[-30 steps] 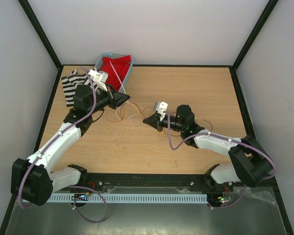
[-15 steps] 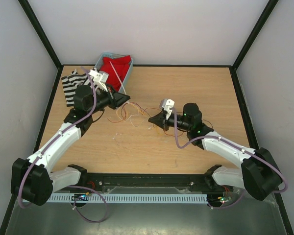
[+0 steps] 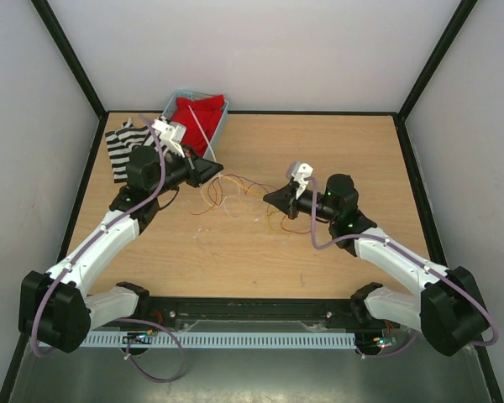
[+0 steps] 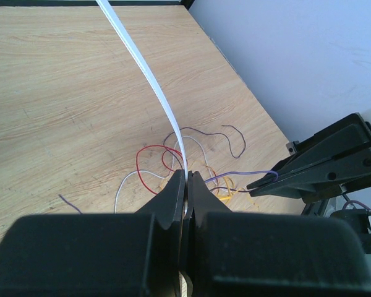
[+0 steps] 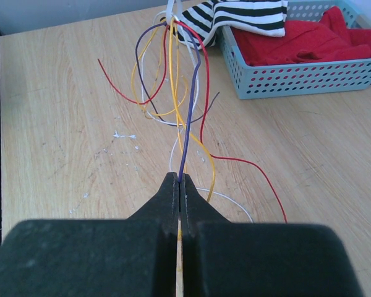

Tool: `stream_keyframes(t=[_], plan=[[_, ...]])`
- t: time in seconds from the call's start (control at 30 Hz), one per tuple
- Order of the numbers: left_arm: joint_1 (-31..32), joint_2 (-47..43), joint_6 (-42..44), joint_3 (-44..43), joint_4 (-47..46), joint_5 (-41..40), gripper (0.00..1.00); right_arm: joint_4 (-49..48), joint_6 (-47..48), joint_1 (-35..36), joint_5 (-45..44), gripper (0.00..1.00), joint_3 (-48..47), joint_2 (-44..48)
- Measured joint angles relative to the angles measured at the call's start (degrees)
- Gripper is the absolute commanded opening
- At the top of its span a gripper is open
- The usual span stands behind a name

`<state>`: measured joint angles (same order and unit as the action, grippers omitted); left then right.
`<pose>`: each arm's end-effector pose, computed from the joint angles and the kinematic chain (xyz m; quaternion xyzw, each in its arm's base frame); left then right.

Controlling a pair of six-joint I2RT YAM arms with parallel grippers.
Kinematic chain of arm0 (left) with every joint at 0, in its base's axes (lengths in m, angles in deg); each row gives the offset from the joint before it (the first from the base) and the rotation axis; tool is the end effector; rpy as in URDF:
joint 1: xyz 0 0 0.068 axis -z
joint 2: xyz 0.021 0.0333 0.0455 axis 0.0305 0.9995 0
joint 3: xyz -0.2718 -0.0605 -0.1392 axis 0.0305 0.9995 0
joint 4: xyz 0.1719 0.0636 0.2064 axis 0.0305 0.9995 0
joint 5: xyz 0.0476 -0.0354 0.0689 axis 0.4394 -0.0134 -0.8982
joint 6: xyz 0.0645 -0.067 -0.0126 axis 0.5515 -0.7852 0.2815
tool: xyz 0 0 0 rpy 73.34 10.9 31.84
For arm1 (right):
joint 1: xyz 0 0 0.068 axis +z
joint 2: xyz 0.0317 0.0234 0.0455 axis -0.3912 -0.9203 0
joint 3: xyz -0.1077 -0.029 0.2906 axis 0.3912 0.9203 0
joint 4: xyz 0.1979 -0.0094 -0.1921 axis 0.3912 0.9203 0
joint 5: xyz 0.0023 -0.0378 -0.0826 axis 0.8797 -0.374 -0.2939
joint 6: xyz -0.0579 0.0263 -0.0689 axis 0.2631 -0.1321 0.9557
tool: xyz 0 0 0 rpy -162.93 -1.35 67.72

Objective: Zip-tie the wires
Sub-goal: Adjust the cable at the center of the board.

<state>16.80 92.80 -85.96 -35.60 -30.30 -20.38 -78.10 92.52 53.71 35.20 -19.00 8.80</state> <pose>0.2778 -0.1375 0.3566 0.1236 0.7007 -0.4359 0.5512 0.2195 0.1884 0.3009 -0.4084 0.5845 0.3717 0.5945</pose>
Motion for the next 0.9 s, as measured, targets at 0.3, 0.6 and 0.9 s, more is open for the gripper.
stream_keyframes(t=[0.3, 0.6, 0.9], plan=[[0.0, 0.0, 0.0, 0.0, 0.0, 0.0, 0.0, 0.3, -0.1, -1.8, -0.5, 0.0, 0.0, 2.1], [0.0, 0.0, 0.0, 0.1, 0.0, 0.0, 0.0, 0.3, -0.5, -2.4, -0.9, 0.0, 0.3, 3.1], [-0.1, 0.0, 0.0, 0.3, 0.0, -0.1, 0.0, 0.3, -0.7, -3.5, -2.2, 0.0, 1.2, 4.6]])
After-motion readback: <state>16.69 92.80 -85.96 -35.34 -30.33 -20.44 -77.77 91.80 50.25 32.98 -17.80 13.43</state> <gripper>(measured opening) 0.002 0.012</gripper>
